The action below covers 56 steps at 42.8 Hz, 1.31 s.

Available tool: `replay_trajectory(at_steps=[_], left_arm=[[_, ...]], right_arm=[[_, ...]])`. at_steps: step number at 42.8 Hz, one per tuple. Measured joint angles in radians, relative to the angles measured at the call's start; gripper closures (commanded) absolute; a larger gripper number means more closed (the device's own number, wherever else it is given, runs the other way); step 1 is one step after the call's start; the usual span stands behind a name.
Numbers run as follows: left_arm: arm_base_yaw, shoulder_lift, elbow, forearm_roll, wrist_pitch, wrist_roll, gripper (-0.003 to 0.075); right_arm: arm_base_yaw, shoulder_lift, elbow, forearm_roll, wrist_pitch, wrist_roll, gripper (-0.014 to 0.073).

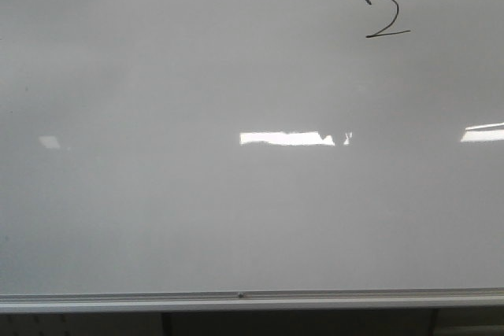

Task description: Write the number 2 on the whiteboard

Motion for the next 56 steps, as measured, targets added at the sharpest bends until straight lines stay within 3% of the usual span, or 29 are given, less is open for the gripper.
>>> replay_trajectory(at_steps=[11, 16, 28, 34, 56], left_arm=[[0.234, -0.264, 0.329, -0.017, -0.284, -0.129, 0.0741], [0.312, -0.341, 0.478, -0.017, -0.474, -0.193, 0.0741], [0.383, -0.322, 0.747, -0.028, -0.976, -0.248, 0.0741], [0.392, -0.237, 0.768, -0.028, -1.157, -0.248, 0.0741], [0.609, 0.096, 0.770, -0.077, -1.640, -0.248, 0.0741]], right_arm=[[0.000, 0.000, 0.000, 0.000, -0.005, 0.000, 0.0053], [0.000, 0.000, 0.000, 0.000, -0.022, 0.000, 0.0053], [0.000, 0.000, 0.000, 0.000, -0.036, 0.000, 0.0053], [0.000, 0.000, 0.000, 0.000, -0.036, 0.001, 0.0053], [0.000, 0.000, 0.000, 0.000, -0.041, 0.001, 0.0053]])
